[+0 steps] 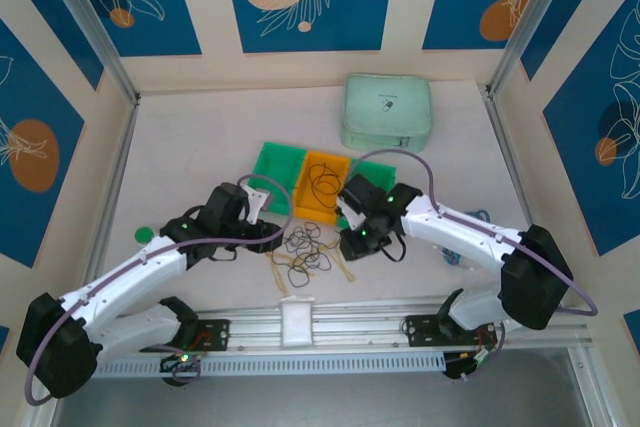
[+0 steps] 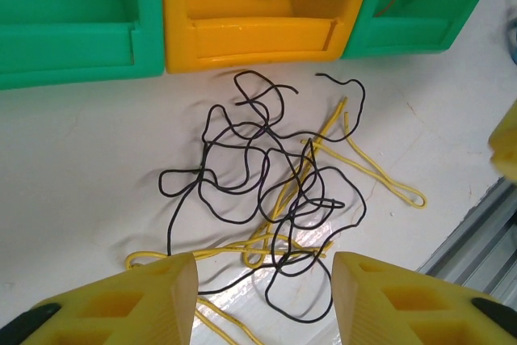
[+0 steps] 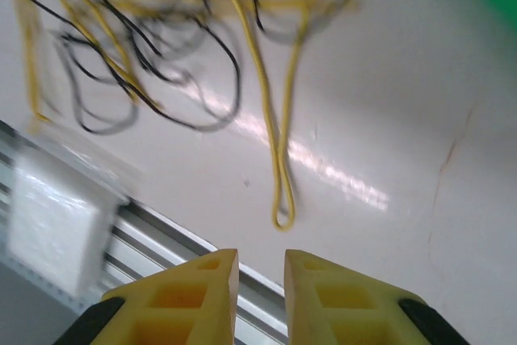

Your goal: Untangle the cables

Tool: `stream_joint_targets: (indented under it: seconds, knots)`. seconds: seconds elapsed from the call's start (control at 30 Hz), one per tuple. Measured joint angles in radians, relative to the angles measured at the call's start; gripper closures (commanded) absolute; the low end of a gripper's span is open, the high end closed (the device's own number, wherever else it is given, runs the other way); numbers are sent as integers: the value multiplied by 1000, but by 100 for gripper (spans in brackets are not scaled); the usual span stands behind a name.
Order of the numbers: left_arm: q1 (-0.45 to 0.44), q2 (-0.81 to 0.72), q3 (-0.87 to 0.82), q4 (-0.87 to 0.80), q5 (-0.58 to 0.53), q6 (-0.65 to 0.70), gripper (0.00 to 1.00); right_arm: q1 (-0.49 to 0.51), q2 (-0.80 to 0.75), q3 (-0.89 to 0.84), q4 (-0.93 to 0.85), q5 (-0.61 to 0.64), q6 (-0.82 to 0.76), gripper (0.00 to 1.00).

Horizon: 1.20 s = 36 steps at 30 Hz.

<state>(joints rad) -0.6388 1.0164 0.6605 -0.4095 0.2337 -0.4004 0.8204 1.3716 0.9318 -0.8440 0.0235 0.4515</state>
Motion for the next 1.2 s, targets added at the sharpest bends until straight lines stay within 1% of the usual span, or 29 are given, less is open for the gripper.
stream_joint_targets:
  seconds: [0.13,0.33,0.53,0.67,1.0,1.2]
  knots:
    - [0,1,-2,24,2,-13,53,12,-20,-106,35,-11,86,77]
    - [0,3,-11,38,3,-14,53,12,-18,-154,122,-30,156,76]
    - [0,11,-40,51,2,-18,53,14,41,-161,209,-55,190,76]
    - [0,11,-41,51,2,-18,53,14,70,-172,233,-58,206,76]
    - [0,11,-41,51,2,-18,52,14,72,-217,254,-59,234,76]
    - [0,10,-41,51,2,-18,53,17,72,-239,278,-80,243,76]
